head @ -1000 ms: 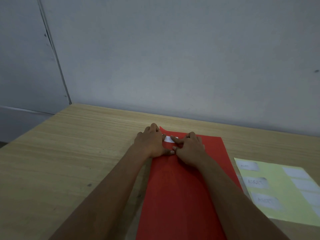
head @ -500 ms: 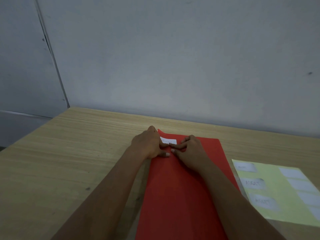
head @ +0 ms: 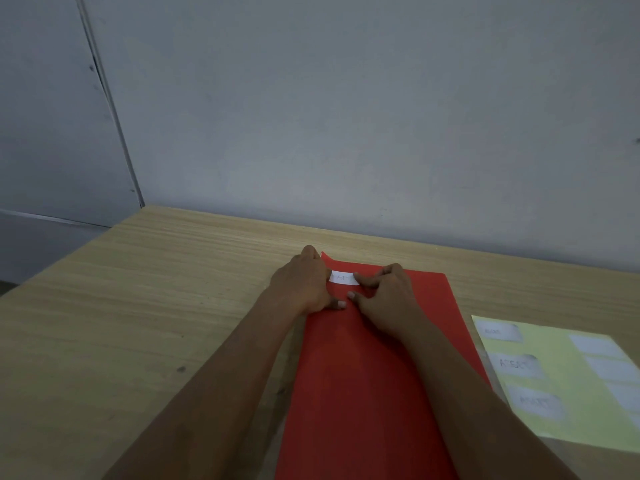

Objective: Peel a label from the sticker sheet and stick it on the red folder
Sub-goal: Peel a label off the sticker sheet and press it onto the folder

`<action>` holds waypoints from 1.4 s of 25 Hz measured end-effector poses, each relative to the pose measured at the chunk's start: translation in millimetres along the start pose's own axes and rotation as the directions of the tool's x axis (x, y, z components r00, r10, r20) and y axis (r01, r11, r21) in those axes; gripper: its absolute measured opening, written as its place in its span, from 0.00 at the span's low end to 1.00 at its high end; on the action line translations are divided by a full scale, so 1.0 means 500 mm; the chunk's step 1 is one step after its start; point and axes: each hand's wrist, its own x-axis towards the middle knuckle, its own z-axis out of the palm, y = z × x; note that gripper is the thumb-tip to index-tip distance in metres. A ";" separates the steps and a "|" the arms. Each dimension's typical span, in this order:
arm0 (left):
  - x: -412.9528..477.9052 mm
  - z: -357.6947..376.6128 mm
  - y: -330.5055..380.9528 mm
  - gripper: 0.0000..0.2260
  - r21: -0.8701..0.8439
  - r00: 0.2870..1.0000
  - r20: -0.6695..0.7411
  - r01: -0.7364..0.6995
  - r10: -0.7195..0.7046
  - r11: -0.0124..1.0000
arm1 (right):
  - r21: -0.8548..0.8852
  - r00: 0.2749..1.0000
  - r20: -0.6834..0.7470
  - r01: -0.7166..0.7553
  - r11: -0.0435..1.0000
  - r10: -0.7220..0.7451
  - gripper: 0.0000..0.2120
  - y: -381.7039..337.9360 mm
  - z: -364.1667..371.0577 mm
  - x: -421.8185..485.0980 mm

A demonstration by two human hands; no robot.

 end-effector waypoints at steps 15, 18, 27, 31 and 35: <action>0.004 0.006 0.009 0.29 0.016 0.999 -0.021 0.039 -0.039 0.999 | 0.009 1.000 -0.007 -0.004 1.000 0.004 0.22 -0.006 0.003 -0.002; -0.004 0.012 0.011 0.27 -0.027 0.998 -0.041 0.055 -0.056 0.998 | 0.038 0.997 -0.016 0.071 0.997 -0.071 0.16 0.006 -0.005 -0.027; -0.127 -0.008 0.011 0.20 -0.364 0.956 -0.276 -0.009 -0.099 0.931 | 0.061 0.977 -0.208 -0.023 0.998 0.035 0.12 0.008 -0.100 -0.175; -0.243 0.015 -0.005 0.22 -0.405 0.887 -0.345 0.154 -0.306 0.901 | -0.189 0.937 -0.194 -0.325 0.927 0.289 0.20 0.023 -0.146 -0.327; -0.313 0.040 0.031 0.18 -0.341 0.904 -0.304 0.192 -0.301 0.920 | -0.300 0.853 -0.120 -0.519 0.801 0.508 0.37 -0.006 -0.156 -0.397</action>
